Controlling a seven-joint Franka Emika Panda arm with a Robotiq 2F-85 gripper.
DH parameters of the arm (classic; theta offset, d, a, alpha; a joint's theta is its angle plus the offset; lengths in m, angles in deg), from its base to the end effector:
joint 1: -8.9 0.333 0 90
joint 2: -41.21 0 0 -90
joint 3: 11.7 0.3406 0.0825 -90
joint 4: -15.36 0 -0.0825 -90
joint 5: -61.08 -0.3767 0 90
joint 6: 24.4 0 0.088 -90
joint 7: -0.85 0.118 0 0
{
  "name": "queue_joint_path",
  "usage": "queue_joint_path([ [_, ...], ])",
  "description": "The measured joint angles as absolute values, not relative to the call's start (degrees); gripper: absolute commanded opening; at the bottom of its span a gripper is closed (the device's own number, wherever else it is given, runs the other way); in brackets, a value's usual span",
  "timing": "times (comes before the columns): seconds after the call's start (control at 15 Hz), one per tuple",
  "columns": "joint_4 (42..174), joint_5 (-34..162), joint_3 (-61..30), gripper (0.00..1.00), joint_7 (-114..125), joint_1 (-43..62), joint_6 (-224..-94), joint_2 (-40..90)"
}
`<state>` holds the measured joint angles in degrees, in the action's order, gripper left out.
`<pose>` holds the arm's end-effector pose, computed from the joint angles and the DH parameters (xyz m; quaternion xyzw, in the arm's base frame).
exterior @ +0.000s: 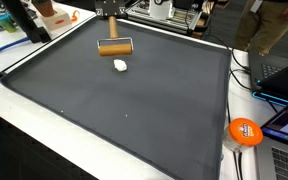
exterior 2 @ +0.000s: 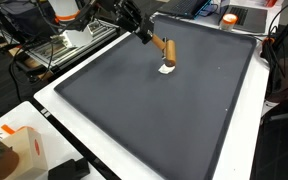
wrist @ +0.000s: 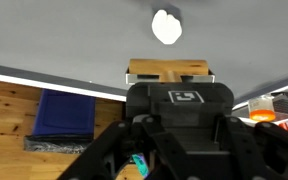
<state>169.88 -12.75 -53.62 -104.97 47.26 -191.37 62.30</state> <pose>0.3965 -0.0740 0.3510 -0.8890 -0.2408 -0.3730 0.1121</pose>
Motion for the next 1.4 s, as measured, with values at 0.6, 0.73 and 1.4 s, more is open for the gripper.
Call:
queue_joint_path([
  [0.6,172.0,-18.0,-55.4,0.22,-113.3,48.1,-189.5,62.7],
  [0.73,172.6,-18.9,-55.7,0.22,-114.6,48.2,-189.1,62.7],
  [1.4,172.8,-22.2,-56.7,0.22,-119.7,48.3,-186.2,62.7],
])
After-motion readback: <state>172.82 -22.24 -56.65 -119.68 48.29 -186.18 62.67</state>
